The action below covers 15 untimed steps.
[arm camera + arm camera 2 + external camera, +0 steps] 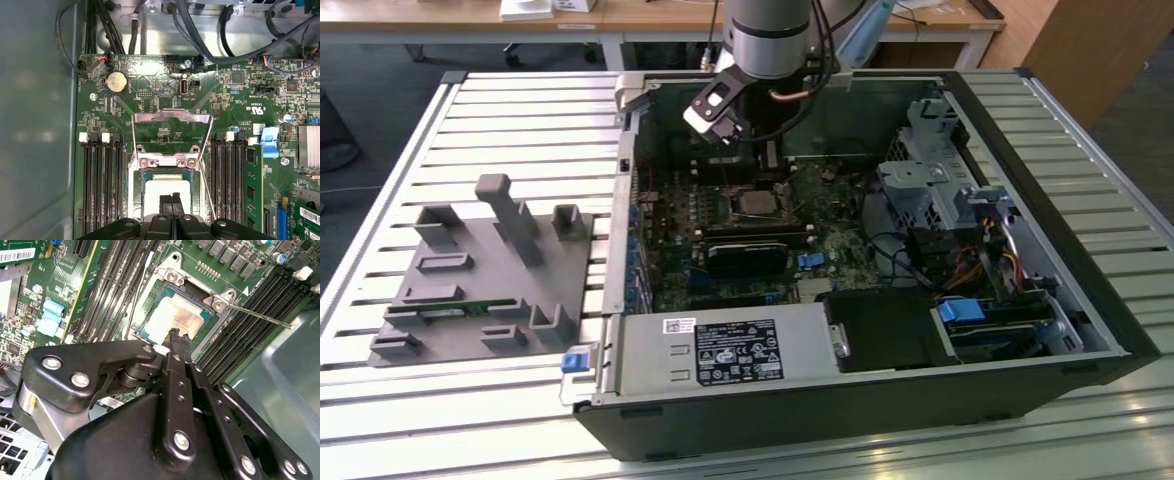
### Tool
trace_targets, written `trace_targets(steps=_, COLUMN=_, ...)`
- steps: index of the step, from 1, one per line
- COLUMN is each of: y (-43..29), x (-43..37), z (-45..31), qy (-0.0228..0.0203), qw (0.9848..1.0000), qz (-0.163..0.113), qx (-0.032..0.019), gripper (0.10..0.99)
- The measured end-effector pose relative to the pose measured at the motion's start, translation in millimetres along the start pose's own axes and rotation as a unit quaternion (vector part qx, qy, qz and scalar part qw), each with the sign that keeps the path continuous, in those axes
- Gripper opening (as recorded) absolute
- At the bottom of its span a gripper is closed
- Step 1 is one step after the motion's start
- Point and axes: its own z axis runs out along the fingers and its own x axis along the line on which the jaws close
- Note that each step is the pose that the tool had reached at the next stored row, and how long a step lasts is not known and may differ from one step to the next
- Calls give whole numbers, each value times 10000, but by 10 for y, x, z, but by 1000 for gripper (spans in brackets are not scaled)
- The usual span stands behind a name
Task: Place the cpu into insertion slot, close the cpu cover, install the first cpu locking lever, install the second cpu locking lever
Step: 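Close the cpu cover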
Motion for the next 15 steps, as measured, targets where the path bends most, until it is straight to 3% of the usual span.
trace_targets(steps=15, y=2, x=-1, z=-47, qy=-1, qw=10000, qz=4, qx=1, gripper=106)
